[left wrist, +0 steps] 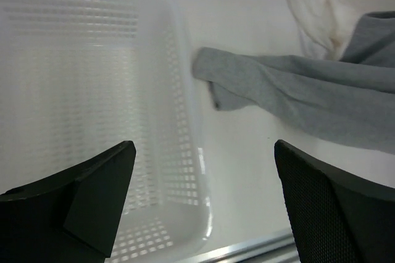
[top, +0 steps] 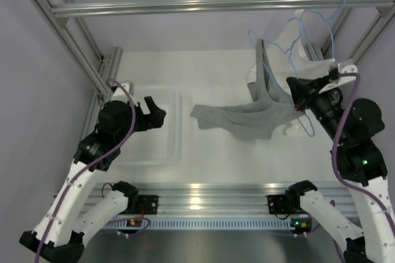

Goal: Remove the tank top from the hanger

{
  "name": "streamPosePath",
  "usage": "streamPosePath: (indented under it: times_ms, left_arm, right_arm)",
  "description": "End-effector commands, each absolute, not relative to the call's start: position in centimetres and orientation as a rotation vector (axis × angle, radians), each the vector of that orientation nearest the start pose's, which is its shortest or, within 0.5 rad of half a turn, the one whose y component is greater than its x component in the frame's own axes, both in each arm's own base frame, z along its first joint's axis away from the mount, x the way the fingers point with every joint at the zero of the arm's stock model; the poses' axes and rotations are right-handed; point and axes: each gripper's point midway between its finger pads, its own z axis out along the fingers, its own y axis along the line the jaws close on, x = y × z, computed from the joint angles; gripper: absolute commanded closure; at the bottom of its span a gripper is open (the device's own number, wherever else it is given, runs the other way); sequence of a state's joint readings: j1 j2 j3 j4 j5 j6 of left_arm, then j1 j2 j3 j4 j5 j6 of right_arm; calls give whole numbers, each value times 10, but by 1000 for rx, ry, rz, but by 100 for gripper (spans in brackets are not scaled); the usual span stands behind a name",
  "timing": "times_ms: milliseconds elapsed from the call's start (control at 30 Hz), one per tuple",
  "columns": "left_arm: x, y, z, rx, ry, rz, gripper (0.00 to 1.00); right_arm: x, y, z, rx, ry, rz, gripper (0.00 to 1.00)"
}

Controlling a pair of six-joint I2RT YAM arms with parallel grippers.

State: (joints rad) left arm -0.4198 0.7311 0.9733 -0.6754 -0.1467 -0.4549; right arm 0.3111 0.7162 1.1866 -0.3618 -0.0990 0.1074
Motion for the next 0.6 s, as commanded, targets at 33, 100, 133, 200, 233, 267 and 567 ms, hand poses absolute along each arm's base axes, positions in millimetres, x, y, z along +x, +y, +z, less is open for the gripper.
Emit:
streamPosePath:
  times_ms: [33, 100, 133, 200, 233, 267, 567]
  left_arm:
    - [244, -214, 335, 132, 1842, -1010, 1]
    - [243, -247, 354, 225, 1782, -1078, 1]
    - [254, -270, 353, 283, 1766, -1069, 1]
    - [252, -312, 361, 413, 1726, -1079, 1]
    - [253, -323, 366, 434, 1701, -1078, 1]
    - [256, -334, 376, 438, 1647, -1081, 1]
    - [254, -368, 427, 513, 1346, -1123, 6]
  right_arm:
    - [201, 104, 446, -290, 1388, 495, 100]
    - [191, 108, 447, -306, 1374, 533, 100]
    - [183, 114, 449, -329, 1364, 578, 100]
    - [171, 119, 454, -358, 1344, 621, 100]
    - [163, 123, 457, -377, 1338, 657, 100]
    - [160, 124, 458, -383, 1339, 671, 100]
    - [144, 128, 462, -394, 1351, 733, 100]
